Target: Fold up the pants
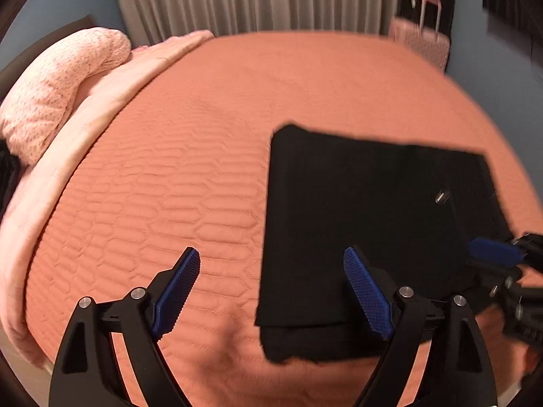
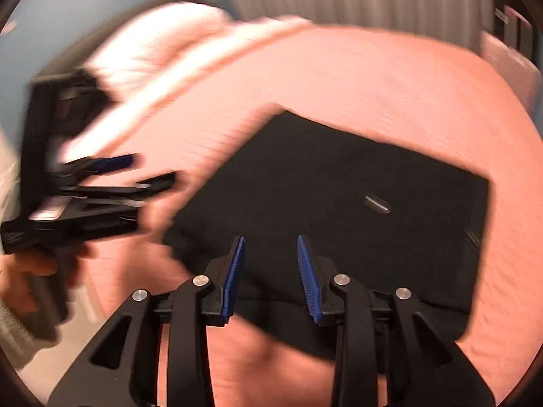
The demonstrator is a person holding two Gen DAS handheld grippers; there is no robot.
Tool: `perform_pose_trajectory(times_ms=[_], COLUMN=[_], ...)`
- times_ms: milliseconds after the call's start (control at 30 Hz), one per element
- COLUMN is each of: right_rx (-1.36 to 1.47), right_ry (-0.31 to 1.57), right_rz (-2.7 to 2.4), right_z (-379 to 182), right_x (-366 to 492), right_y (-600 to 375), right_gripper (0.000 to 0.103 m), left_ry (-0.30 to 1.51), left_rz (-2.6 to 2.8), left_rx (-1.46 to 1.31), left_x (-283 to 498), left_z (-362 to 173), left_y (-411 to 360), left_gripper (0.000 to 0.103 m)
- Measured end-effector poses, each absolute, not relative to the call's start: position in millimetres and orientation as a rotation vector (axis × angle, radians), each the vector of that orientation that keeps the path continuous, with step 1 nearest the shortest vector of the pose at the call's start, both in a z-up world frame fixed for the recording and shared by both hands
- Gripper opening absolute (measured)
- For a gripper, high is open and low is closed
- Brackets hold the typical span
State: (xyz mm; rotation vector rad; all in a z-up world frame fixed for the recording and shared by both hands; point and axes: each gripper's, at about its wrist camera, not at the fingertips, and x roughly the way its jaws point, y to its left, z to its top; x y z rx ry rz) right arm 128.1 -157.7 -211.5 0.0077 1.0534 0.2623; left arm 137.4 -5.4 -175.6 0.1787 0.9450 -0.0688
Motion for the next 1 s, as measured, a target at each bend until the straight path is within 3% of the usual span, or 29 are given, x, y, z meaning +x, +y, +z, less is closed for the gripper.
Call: perform_pose_trajectory(times_ms=[100, 200, 267, 333, 433, 600, 767, 833, 900, 933, 1000], right_rx=[0.153, 0.112, 0.055, 0.074, 0.099, 0.218, 0.125, 0.250, 0.277, 0.253, 0.209], right_ry=[1.027, 0.924, 1.014, 0.988, 0.959, 0.885, 1.053, 1.026, 1.006, 0.974, 0.930], right_rz=[0.205, 0.157, 0.126, 0.141, 0.089, 0.221, 0.167, 0.185, 0.059, -0.007, -0.099], right_z=[-198, -173, -199, -198, -169, -133, -192, -197, -185, -174, -152], right_x=[112, 102, 103, 93, 94, 176, 255, 244, 222, 205, 158], right_y=[-191, -196, -203, -212, -211, -179, -171, -210, -240, -253, -274], right_gripper=[0.030, 0.033, 0.031, 0.022, 0.026, 0.026, 0.024, 0.000, 0.000, 0.008, 0.009], left_ry=[0.949, 0.968, 0.972, 0.986, 0.920, 0.871, 1.005, 0.987, 1.030, 1.034, 1.021], left_rz=[-0.046, -0.030, -0.026, -0.035, -0.001, -0.065, -0.049, -0.064, -0.081, -0.066, -0.045], left_rx=[0.266, 0.194, 0.169, 0.154, 0.161, 0.119, 0.286, 0.224, 0.163, 0.165, 0.180], left_x=[133, 132, 132, 132, 127, 151, 165, 163, 169, 170, 169], left_z=[-209, -203, -206, -202, -172, -146, -206, -210, -208, -205, -191], left_y=[-13, -3, -1, 5, 19, -4, -39, -31, -20, -17, -14], left_gripper=[0.086, 0.086, 0.088, 0.087, 0.085, 0.086, 0.087, 0.088, 0.088, 0.088, 0.087])
